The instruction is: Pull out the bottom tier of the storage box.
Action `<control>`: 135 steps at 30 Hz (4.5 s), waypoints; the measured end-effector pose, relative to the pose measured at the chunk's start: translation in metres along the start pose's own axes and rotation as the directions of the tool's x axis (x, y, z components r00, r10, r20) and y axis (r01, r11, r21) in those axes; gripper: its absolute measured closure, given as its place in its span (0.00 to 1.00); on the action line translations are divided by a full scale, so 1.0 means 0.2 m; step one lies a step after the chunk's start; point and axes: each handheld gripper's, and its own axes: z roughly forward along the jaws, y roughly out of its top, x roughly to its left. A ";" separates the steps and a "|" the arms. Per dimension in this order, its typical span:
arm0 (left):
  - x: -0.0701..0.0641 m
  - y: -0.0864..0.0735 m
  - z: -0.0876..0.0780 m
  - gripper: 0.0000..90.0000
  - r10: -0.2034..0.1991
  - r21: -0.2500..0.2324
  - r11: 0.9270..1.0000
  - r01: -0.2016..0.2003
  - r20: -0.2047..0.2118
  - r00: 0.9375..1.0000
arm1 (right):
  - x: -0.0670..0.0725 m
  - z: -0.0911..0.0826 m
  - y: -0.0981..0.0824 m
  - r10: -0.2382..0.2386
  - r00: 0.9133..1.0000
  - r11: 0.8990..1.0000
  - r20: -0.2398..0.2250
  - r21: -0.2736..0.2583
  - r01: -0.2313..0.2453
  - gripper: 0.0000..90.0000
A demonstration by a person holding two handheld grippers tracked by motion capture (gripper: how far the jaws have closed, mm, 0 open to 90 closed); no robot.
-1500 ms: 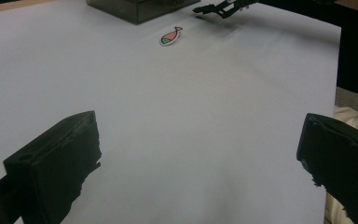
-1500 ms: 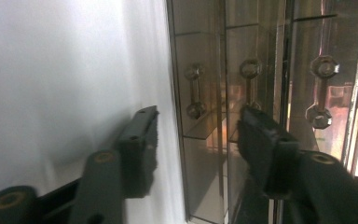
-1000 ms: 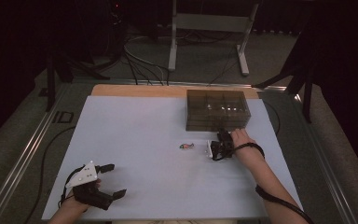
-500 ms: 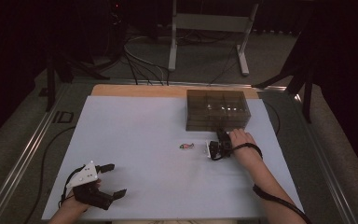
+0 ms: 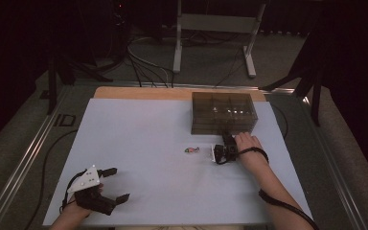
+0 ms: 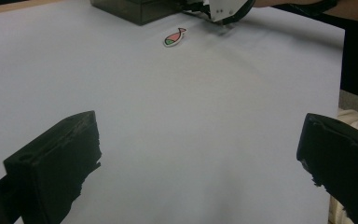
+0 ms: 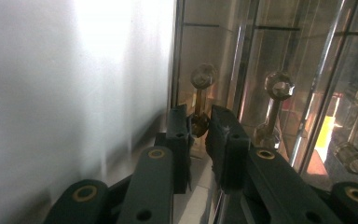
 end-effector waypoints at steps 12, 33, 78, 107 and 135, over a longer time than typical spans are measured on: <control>0.00 0.00 0.00 0.00 -0.001 0.003 1.000 0.001 0.001 1.000 | 0.00 -0.02 -0.01 -0.007 1.000 1.000 -0.007 -0.013 0.007 0.88; 0.00 0.00 0.00 0.00 0.001 0.006 1.000 -0.001 0.003 1.000 | 0.02 -0.12 -0.04 -0.023 1.000 0.999 -0.011 -0.041 0.023 0.88; 0.00 0.00 0.01 0.00 0.004 0.014 1.000 -0.004 0.006 1.000 | -0.20 -0.22 -0.15 0.298 0.867 0.907 -0.400 -0.164 -0.387 0.16; -0.01 0.00 0.01 0.00 0.006 0.016 1.000 -0.006 0.008 1.000 | -0.41 -0.21 -0.43 0.358 0.662 0.808 -0.659 -0.136 -0.573 0.20; -0.01 0.00 0.02 0.00 0.006 0.023 1.000 -0.006 0.013 1.000 | -0.46 0.02 -0.54 0.388 0.483 0.792 -0.785 0.015 -0.611 0.31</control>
